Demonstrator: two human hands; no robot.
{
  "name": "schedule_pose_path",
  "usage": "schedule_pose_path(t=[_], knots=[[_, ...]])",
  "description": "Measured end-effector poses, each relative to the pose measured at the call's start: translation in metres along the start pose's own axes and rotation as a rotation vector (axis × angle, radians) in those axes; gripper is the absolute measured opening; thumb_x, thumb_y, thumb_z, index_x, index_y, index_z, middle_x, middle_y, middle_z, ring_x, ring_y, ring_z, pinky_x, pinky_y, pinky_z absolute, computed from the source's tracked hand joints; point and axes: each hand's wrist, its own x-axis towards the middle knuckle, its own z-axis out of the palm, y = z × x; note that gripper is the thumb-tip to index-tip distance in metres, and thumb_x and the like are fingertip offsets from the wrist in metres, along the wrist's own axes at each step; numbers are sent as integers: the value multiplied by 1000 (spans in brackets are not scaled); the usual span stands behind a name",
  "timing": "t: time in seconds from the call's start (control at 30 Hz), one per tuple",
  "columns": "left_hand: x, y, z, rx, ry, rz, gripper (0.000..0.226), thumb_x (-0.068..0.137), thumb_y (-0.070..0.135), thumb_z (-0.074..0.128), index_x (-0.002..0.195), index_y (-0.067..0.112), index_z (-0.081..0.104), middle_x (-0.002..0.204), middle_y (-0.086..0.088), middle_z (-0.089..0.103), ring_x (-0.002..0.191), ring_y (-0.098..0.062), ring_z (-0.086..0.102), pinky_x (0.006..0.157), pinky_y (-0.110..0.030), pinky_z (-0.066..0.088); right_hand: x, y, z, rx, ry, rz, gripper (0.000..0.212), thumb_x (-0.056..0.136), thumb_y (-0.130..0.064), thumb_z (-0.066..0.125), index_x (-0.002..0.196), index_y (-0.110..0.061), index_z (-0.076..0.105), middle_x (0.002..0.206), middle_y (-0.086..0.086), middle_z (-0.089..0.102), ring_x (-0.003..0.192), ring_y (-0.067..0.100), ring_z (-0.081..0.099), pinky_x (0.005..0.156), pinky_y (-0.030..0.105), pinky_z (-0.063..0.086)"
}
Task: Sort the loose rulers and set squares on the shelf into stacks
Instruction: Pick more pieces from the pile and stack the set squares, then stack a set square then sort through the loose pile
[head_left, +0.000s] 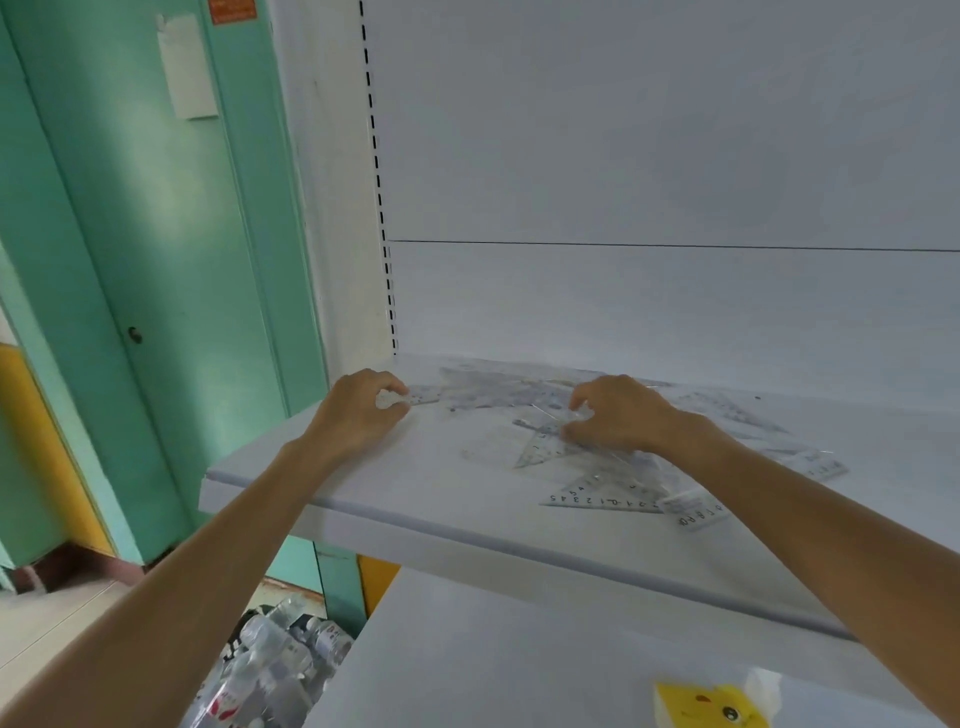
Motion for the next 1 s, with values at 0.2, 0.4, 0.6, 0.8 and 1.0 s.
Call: schedule_pose_path(t=[0.2,0.4,0.6,0.8,1.0], knots=[[19,-16,11,172,-99,-118,47,89,41,53,131,19,48,138,-5,49,127,-27,43,104,-39,34,14,1,7,-30,-39,25,45,88,-39,59,126,-15,56,130,8,54,115,23,53,90,28,40],[20,-18,18,108,-11,-19,27,87,34,59,106,17,67,111,-3,66,100,-20,58,85,-28,39,21,1,16,-63,57,-3,32,89,-31,59,117,-15,63,124,8,58,113,24,55,94,31,41],[20,-19,17,176,-69,19,44,91,31,53,132,17,49,116,-14,61,108,-30,55,93,-35,42,18,-7,19,-278,89,-110,26,94,-17,45,93,0,65,94,10,60,94,25,61,77,30,45],[19,-19,13,143,-128,14,30,93,30,48,112,17,67,106,-7,69,99,-25,60,90,-30,45,17,-17,22,-517,105,-195,15,87,1,46,80,-6,57,89,10,62,84,25,60,64,28,39],[-13,-3,-14,170,-334,60,46,87,58,41,70,17,55,76,-4,62,75,-21,58,72,-33,44,18,-21,22,-526,144,-157,22,85,4,46,69,-10,39,71,4,50,71,23,51,63,30,39]])
